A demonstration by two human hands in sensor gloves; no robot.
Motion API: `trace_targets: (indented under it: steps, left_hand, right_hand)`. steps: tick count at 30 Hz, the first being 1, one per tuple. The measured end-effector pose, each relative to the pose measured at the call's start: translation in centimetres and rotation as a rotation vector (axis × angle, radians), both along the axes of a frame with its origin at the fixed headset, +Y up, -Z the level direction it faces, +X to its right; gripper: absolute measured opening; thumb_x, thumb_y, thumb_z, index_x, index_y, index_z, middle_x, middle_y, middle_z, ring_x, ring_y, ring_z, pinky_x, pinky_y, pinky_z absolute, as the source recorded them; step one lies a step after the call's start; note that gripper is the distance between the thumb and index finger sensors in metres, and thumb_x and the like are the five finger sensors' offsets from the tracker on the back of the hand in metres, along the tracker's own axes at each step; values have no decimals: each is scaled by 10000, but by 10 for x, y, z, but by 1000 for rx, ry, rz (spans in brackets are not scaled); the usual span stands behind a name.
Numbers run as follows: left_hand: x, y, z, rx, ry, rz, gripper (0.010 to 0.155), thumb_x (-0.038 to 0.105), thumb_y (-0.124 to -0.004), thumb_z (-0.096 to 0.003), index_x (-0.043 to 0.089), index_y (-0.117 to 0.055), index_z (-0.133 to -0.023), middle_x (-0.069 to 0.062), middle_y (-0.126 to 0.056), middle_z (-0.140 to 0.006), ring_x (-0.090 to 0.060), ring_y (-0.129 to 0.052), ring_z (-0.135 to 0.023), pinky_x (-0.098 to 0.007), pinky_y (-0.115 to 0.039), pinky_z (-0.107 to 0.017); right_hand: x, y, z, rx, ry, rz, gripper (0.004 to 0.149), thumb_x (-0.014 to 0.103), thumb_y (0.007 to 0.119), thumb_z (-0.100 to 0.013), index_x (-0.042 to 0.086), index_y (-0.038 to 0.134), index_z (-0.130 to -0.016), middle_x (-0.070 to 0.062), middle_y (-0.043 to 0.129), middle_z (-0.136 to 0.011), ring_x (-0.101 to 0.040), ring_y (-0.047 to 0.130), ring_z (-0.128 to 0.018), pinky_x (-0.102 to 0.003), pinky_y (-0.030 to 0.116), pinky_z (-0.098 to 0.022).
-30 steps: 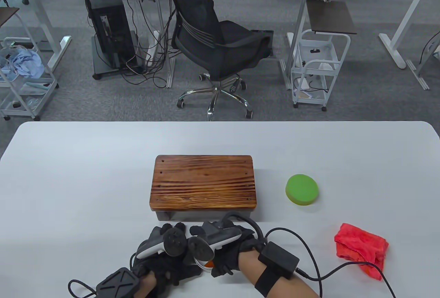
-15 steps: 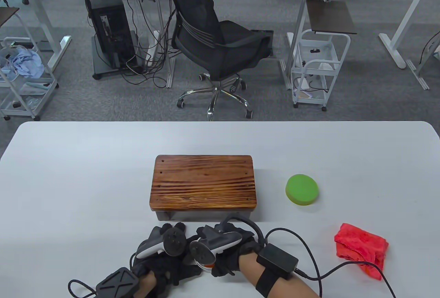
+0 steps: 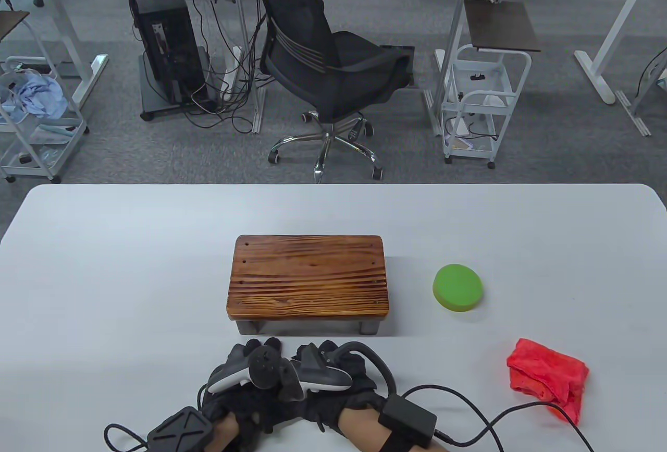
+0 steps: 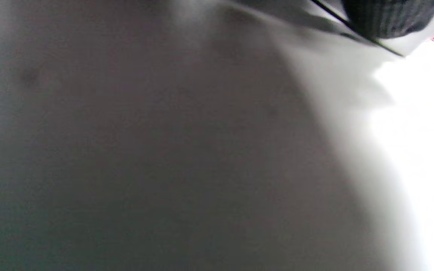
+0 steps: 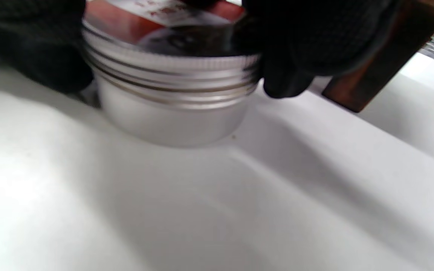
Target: Dip and apply wood wax on stool
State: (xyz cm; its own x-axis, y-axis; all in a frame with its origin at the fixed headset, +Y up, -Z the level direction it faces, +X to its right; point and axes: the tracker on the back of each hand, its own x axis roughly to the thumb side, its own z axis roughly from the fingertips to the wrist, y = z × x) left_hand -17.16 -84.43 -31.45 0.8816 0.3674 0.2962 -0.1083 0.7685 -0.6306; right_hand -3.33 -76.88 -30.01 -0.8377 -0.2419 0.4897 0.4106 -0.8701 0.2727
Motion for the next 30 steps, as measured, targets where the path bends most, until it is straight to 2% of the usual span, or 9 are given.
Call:
trace_targets:
  steps: [8, 10, 13, 16, 20, 22, 24, 27, 30]
  left_hand:
    - [2, 1, 2, 18, 0, -26, 774, 749, -587, -574, 468, -50, -1054, -199, 250, -1091, -553, 235, -898, -799, 19, -554]
    - [2, 6, 5, 69, 10, -39, 817, 744, -609, -564, 433, -38, -1059, -227, 203, -1102, -574, 167, -928, -812, -37, -586]
    - [0, 20, 14, 200, 26, -61, 846, 730, -686, -511, 415, -136, -1072, -255, 53, -1143, -592, 19, -972, -818, -126, -611]
    - [-2, 44, 25, 302, -25, -132, 929, 710, -754, -449, 353, -202, -1106, -276, -72, -1171, -605, -97, -998, -813, -197, -634]
    - [-5, 79, 40, 418, -67, -159, 1015, 704, -778, -414, 279, -217, -1145, -284, -183, -1194, -606, -205, -1022, -803, -271, -662]
    - [-9, 103, 48, 509, -47, -113, 1021, 698, -786, -406, 264, -236, -1149, -286, -246, -1197, -598, -275, -1025, -801, -292, -666]
    - [-17, 124, 55, 586, -15, -48, 1018, 699, -785, -405, 254, -256, -1152, -291, -284, -1194, -596, -309, -1022, -803, -301, -667]
    - [-36, 156, 63, 730, 48, 65, 1015, 695, -789, -402, 258, -268, -1156, -289, -291, -1198, -598, -301, -1024, -813, -289, -665]
    - [-57, 177, 65, 850, 109, 105, 1018, 698, -788, -403, 280, -248, -1158, -276, -222, -1211, -605, -206, -1036, -836, -230, -651]
  right_hand:
    - [0, -1, 1, 16, -6, -3, 767, 660, 683, -520, 163, 426, -1044, -146, 526, -1051, -350, 855, -741, -432, 863, -518]
    - [5, 1, 0, -4, -14, -33, 771, 674, 687, -519, 172, 426, -1042, -132, 501, -1085, -346, 846, -774, -437, 858, -533]
    - [14, 9, 1, -35, -11, -105, 823, 698, 690, -508, 168, 400, -1067, -132, 481, -1111, -314, 815, -849, -450, 842, -558]
    - [22, 23, 6, 5, 29, -185, 911, 727, 686, -477, 168, 350, -1113, -177, 463, -1140, -266, 823, -910, -517, 815, -590]
    - [33, 49, 18, 143, 81, -262, 913, 740, 679, -463, 208, 382, -1144, -184, 479, -1163, -399, 814, -917, -599, 777, -597]
    - [42, 66, 25, 319, 117, -274, 893, 737, 679, -459, 213, 437, -1140, -155, 563, -1143, -394, 840, -895, -600, 786, -589]
    - [53, 79, 30, 416, 115, -326, 872, 738, 681, -456, 229, 480, -1135, -121, 616, -1131, -397, 830, -909, -618, 774, -597]
    - [79, 97, 30, 497, 74, -434, 863, 739, 683, -454, 244, 496, -1136, -110, 618, -1135, -415, 786, -950, -648, 747, -614]
    - [107, 106, 25, 571, 6, -485, 883, 749, 682, -451, 264, 447, -1150, -117, 564, -1160, -432, 731, -990, -663, 726, -626]
